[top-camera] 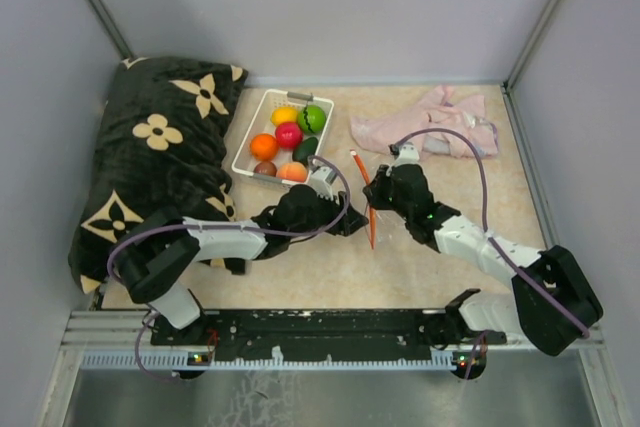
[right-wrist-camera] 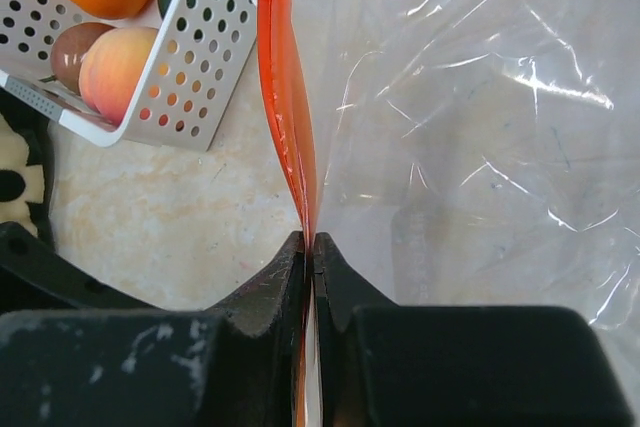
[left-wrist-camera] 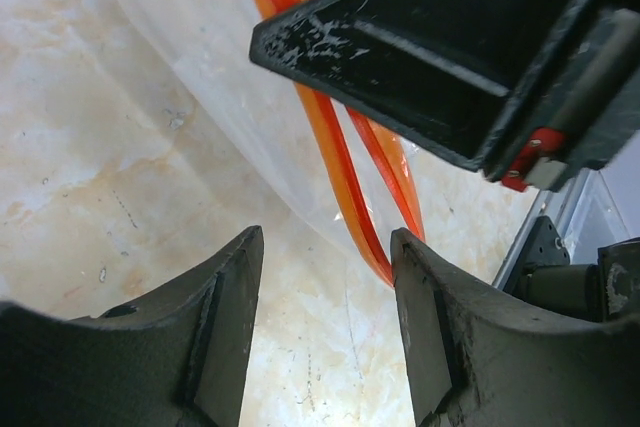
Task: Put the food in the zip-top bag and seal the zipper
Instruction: Open the zipper of the food storage bag.
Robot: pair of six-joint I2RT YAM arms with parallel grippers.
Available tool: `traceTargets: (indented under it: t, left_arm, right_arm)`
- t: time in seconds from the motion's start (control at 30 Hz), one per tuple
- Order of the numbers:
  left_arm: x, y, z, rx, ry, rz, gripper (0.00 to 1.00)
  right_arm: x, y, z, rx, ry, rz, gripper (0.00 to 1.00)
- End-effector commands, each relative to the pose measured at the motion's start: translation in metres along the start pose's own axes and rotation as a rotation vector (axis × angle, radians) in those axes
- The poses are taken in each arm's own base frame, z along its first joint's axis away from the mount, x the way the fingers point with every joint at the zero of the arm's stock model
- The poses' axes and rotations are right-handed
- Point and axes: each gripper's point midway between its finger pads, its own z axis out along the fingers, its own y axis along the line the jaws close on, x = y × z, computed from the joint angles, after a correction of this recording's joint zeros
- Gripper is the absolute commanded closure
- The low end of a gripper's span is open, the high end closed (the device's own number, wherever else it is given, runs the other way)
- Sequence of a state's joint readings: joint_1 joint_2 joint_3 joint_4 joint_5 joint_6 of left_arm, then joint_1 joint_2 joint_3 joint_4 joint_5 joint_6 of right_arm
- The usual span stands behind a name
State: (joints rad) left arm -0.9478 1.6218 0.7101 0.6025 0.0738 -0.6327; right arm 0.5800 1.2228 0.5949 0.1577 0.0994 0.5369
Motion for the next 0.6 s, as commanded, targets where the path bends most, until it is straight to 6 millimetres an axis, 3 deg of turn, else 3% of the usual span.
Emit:
traceTargets:
  t: [0.0, 0.17, 0.57]
  left_arm:
    - [-0.009, -0.013, 0.008, 0.038, -0.021, -0.008, 0.40]
    - [-0.013, -0.015, 0.011, 0.033, -0.020, -0.007, 0.39]
    - [-0.009, 0.018, 0.024, -0.126, 0.001, 0.058, 0.43]
  right_arm:
    - [-0.019, 0.015, -0.005, -0.059, -0.076, 0.018, 0.92]
    - [-0.016, 0.014, -0.003, -0.061, -0.071, 0.023, 0.92]
    - [-0.020, 0.029, -0.007, -0.104, -0.071, 0.032, 0.91]
